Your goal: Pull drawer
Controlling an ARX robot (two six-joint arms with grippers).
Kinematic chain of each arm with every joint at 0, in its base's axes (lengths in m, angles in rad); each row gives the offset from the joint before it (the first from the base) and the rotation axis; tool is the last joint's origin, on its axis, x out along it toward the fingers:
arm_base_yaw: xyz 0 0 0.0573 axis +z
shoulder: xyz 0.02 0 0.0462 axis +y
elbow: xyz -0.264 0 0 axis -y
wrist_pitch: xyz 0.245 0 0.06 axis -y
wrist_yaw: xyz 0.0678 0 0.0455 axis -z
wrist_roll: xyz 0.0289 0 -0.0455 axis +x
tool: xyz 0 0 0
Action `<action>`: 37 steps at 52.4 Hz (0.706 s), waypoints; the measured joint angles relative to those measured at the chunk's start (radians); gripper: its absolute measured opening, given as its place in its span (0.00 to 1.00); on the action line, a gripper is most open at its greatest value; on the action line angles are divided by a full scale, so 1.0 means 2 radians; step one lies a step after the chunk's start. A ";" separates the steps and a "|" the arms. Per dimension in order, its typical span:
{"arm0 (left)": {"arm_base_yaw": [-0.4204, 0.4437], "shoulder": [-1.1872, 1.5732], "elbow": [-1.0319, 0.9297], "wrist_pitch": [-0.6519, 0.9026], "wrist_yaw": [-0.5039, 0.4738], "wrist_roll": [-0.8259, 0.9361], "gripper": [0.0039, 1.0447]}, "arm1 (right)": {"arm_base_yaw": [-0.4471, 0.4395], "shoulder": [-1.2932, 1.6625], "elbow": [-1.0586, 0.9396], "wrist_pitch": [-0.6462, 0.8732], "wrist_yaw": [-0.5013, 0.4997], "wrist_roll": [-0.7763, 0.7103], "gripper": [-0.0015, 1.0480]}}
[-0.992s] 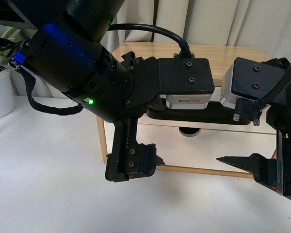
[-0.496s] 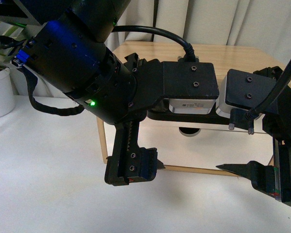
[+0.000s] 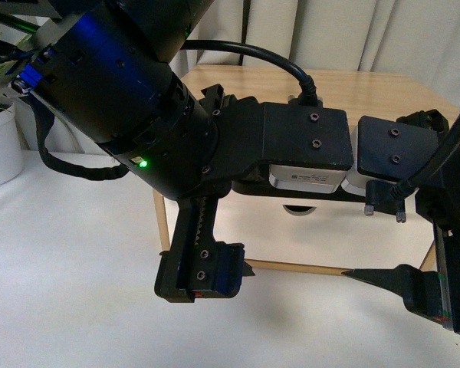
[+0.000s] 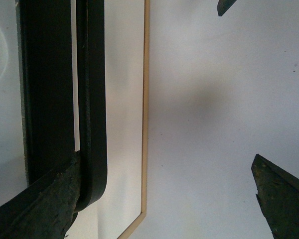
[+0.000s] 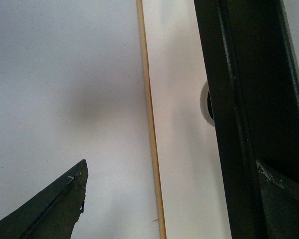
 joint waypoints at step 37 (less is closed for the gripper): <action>-0.002 -0.089 -0.094 -0.040 0.023 0.086 0.94 | 0.020 -0.104 -0.068 -0.106 -0.012 -0.076 0.91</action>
